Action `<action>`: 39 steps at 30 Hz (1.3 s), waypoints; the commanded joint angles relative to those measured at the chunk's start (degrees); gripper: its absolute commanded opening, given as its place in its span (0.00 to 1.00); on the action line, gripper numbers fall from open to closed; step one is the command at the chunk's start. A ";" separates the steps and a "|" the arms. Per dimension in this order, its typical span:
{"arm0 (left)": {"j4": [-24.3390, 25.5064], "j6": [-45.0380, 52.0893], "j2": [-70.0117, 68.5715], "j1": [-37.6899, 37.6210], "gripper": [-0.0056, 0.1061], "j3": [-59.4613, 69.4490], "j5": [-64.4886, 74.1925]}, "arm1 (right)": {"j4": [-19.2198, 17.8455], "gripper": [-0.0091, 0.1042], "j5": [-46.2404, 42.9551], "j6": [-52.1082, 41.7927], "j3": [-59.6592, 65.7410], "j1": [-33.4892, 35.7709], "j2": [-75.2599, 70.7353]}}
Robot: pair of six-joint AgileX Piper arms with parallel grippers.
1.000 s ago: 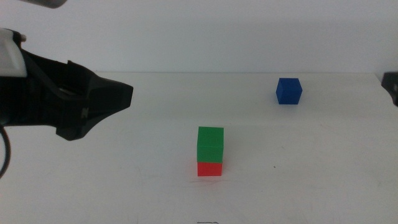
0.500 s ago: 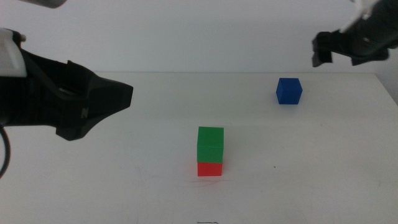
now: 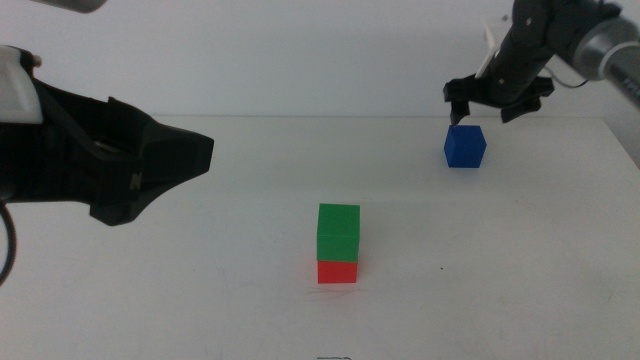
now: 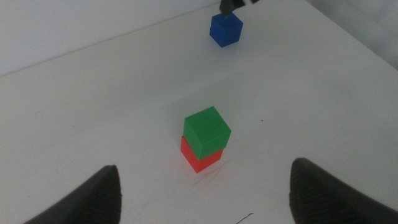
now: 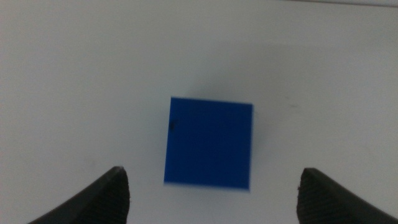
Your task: Stack red cubes first, then green, then blue cubes in a specific spot.
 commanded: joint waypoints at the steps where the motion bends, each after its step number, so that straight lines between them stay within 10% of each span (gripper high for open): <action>1: -0.72 0.00 -0.53 -0.02 0.87 -1.44 -3.96 | -0.38 0.73 -2.25 -0.55 -3.85 0.11 -1.75; 13: -0.72 0.00 -0.53 -0.02 0.87 -1.44 -3.96 | 0.17 0.67 -9.18 -0.13 -4.17 0.11 4.98; 19: -0.67 0.31 -0.53 -0.02 0.87 -1.44 -3.97 | -0.08 0.08 -5.87 0.18 -4.06 0.11 4.93; 25: -0.67 0.31 -0.53 -0.02 0.87 -1.44 -3.97 | -0.55 0.07 -2.12 -0.48 1.40 1.36 -1.89; 34: -0.67 0.31 -0.31 -0.02 0.87 -1.44 -3.97 | -18.31 0.07 -12.26 24.99 35.61 14.94 -31.57; 39: -0.67 0.31 -0.31 -0.02 0.87 -1.44 -3.97 | -20.47 0.07 -7.54 35.12 39.21 24.05 -38.55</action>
